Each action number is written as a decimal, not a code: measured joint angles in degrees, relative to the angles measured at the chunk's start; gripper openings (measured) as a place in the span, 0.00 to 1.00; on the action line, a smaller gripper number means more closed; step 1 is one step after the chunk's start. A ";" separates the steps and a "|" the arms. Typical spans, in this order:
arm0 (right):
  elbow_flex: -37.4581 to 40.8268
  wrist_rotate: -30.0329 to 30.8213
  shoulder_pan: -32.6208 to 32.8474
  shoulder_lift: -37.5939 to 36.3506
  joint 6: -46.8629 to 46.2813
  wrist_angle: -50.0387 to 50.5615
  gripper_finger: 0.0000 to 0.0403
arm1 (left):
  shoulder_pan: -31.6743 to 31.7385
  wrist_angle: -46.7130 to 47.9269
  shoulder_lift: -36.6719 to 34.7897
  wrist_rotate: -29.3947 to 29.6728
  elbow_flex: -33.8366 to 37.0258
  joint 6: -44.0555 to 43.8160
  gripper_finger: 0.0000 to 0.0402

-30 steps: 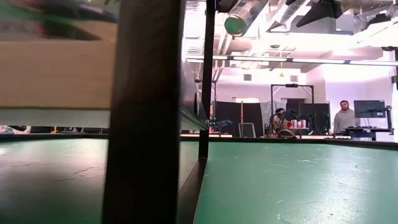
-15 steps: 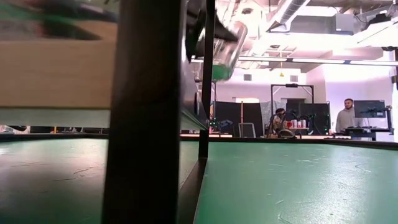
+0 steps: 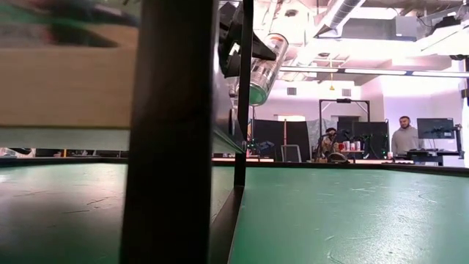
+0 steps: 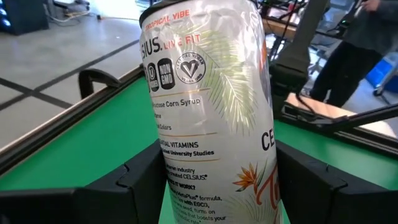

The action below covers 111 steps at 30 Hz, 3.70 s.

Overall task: Place canned beverage on shelf
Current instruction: Put the white yellow soda can on the shelf aligned with the other white yellow soda cans

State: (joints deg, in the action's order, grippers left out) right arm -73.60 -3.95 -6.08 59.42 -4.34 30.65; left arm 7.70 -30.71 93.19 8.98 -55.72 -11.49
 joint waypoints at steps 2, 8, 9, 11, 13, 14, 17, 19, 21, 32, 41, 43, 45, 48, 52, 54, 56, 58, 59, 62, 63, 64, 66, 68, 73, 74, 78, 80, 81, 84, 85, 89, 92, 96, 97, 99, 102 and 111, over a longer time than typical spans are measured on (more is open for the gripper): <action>0.00 -2.49 -1.88 -0.10 1.77 -1.33 0.93 | 0.00 -0.11 0.00 -0.92 -0.01 -0.45 0.58; 8.80 -10.08 -9.78 -1.87 1.88 -9.98 0.93 | -0.66 -0.10 0.00 -1.05 0.00 -0.99 0.58; 12.07 -11.79 -11.60 -2.75 0.56 -13.06 0.93 | -0.85 -0.10 0.00 -1.08 -0.01 -0.92 0.58; 18.90 -16.08 -15.42 -4.37 -4.89 -22.62 0.93 | -1.23 0.15 -0.28 -1.14 -0.01 -0.20 0.58; 25.87 -20.45 -18.89 -5.74 -12.68 -35.13 0.93 | -1.68 0.19 -0.72 -1.11 -0.01 0.81 0.58; 28.66 -21.57 -20.21 -6.26 -16.89 -41.16 0.93 | -1.77 -0.29 -0.97 -1.10 -0.01 1.43 0.58; 34.14 -22.81 -21.50 -7.40 -23.52 -53.03 0.93 | -1.92 0.27 -2.40 -1.18 -0.01 2.87 0.58; 35.87 -22.99 -21.22 -7.60 -23.94 -53.62 0.93 | -1.90 0.28 -3.06 -1.11 -0.01 3.70 0.58; 36.56 -22.95 -20.45 -7.50 -23.96 -53.30 0.93 | -1.90 0.55 -3.67 -1.06 -0.01 4.42 0.58; 36.59 -19.03 -16.86 -7.58 -18.15 -53.41 0.93 | -1.88 1.37 -5.05 -0.71 -0.05 5.90 0.58; 36.50 -13.96 -13.48 -3.94 -17.67 -54.07 0.93 | -1.88 1.33 -5.05 -0.32 -0.05 7.44 0.58; 36.50 -13.83 -12.68 -2.03 -17.68 -54.07 0.93 | -1.88 1.32 -5.05 0.51 -0.05 7.99 0.58; 36.50 -13.75 -12.09 -0.46 -17.73 -54.53 0.93 | -1.88 1.30 -5.05 0.73 -0.05 8.75 0.58; 36.50 -13.68 -11.48 1.60 -18.63 -56.31 0.93 | -1.88 1.30 -5.05 0.73 -0.05 8.92 0.58; 36.50 -13.28 -11.48 4.51 -18.45 -59.03 0.93 | -1.88 1.30 -5.05 0.72 -0.05 8.92 0.58; 36.50 -12.49 -11.48 5.69 -18.12 -60.94 0.93 | -1.88 1.30 -5.05 0.71 -0.05 8.92 0.58; 36.50 -12.37 -11.48 6.97 -17.60 -63.41 0.93 | -1.88 1.32 -5.05 0.68 -0.05 8.93 0.58; 36.50 -12.34 -11.50 8.17 -17.44 -66.17 0.93 | -1.88 1.41 -5.05 0.40 -0.05 8.92 0.58; 36.50 -12.34 -11.50 8.75 -17.43 -67.41 0.93 | -1.88 1.45 -5.05 0.44 -0.05 8.94 0.58; 36.50 -12.29 -11.48 10.26 -16.29 -69.47 0.93 | -1.88 1.52 -5.05 0.42 -0.05 8.94 0.58; 36.50 -12.25 -11.50 10.77 -16.29 -69.93 0.93 | -1.88 1.56 -5.05 0.43 -0.05 8.95 0.58; 36.50 -12.17 -11.50 11.28 -16.29 -70.36 0.93 | -1.88 1.62 -5.05 0.42 -0.05 8.96 0.58; 36.50 -11.56 -11.48 12.10 -16.24 -70.81 0.93 | -1.88 1.72 -5.05 0.42 -0.05 8.96 0.58; 36.50 -11.01 -11.50 12.33 -16.23 -70.99 0.92 | -1.88 1.80 -5.05 0.42 -0.05 8.94 0.58; 36.48 -11.02 -11.50 12.31 -16.11 -72.31 0.81 | -1.88 2.16 -5.05 0.60 -0.05 9.50 0.58; 36.48 -11.01 -11.50 12.31 -16.15 -72.59 0.78 | -1.89 2.30 -5.05 0.78 -0.05 9.62 0.58; 36.48 -11.09 -11.50 12.31 -16.13 -72.88 0.68 | -1.79 2.50 -5.05 0.86 -0.05 9.64 0.58; 36.48 -11.34 -11.50 12.31 -16.13 -72.78 0.68 | -1.81 2.57 -5.05 0.88 -0.05 9.60 0.58; 36.48 -11.57 -11.50 12.31 -16.14 -72.78 0.68 | -1.79 2.57 -5.05 0.90 -0.05 9.60 0.58; 36.48 -11.96 -11.40 12.31 -16.15 -72.70 0.68 | -1.79 2.81 -5.05 0.95 -0.05 9.31 0.61; 36.48 -11.95 -11.29 12.31 -16.15 -72.70 0.68 | -1.79 2.96 -5.05 0.95 -0.05 9.31 0.63; 36.48 -12.34 -11.37 11.89 -15.91 -72.17 0.68 | -1.80 4.22 -5.06 0.72 -0.12 8.97 0.73; 36.50 -12.78 -12.01 10.97 -15.94 -71.15 0.68 | -1.79 5.69 -5.56 0.74 -0.12 8.84 0.80; 36.46 -12.65 -13.05 7.32 -14.55 -67.71 0.68 | -1.63 11.01 -8.74 1.06 -0.10 9.12 0.85; 36.46 -12.67 -13.38 6.08 -14.41 -65.85 0.68 | -1.57 12.27 -9.71 1.41 -0.10 9.13 0.86; 36.50 -12.63 -14.01 3.78 -13.00 -63.17 0.68 | -1.55 16.03 -12.03 2.39 -0.12 9.20 0.86; 36.50 -12.60 -14.12 0.19 -11.16 -59.74 0.68 | -1.47 21.86 -14.78 2.87 -0.10 9.20 0.86; 36.50 -12.15 -12.21 -5.23 -9.97 -51.32 0.68 | -1.49 35.52 -17.46 0.38 -0.10 3.38 0.86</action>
State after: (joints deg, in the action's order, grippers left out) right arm -37.10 -16.10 -18.30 54.19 -14.31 -20.67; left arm 6.22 4.82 75.72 9.37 -55.81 -8.11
